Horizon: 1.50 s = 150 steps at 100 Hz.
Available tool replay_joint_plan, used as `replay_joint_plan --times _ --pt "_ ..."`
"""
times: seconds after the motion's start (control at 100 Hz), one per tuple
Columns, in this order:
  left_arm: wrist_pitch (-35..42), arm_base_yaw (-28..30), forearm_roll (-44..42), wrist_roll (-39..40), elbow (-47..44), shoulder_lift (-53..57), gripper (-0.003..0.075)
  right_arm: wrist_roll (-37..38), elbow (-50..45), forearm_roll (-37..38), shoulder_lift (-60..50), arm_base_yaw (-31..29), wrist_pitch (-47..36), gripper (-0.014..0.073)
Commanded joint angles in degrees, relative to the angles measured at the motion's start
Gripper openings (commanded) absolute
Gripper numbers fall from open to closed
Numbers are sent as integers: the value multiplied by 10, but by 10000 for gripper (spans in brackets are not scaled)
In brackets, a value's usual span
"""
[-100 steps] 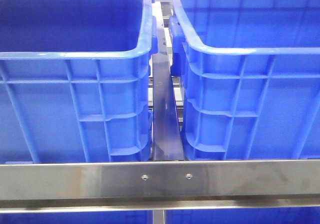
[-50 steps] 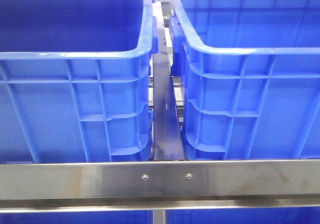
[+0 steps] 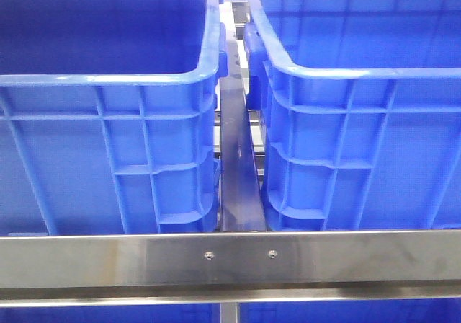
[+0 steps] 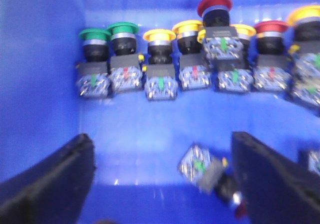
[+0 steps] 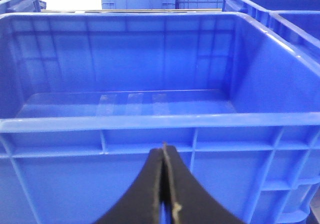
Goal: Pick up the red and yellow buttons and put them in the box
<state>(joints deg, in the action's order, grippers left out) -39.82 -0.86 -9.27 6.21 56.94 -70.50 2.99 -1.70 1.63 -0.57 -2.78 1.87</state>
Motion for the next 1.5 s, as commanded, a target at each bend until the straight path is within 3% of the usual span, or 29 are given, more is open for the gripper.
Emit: replay_joint_plan --times 0.0,0.23,0.54,1.03,1.13,1.33,1.38,1.49 --pt "10 -13 1 1 59 -41 567 -2 10 -1 -14 1 -48 -68" --pt "-50 -46 6 1 166 -158 567 -2 10 -1 -14 1 -48 -68" --pt "-99 -47 41 1 280 -271 567 -2 10 -1 -14 1 -48 -68" --pt "-84 -47 65 1 326 -360 560 -2 10 -1 -14 1 -48 -68" --pt "-76 -47 65 1 326 -360 498 -2 10 -1 -14 1 -48 -68" --pt "-75 -47 65 1 326 -360 236 -2 10 -1 -14 1 -48 -68" --pt "-75 -47 65 1 326 -360 197 -2 10 -1 -14 1 -48 -68" --pt "-72 -47 65 1 326 -360 190 -2 10 -1 -14 1 -48 -68"
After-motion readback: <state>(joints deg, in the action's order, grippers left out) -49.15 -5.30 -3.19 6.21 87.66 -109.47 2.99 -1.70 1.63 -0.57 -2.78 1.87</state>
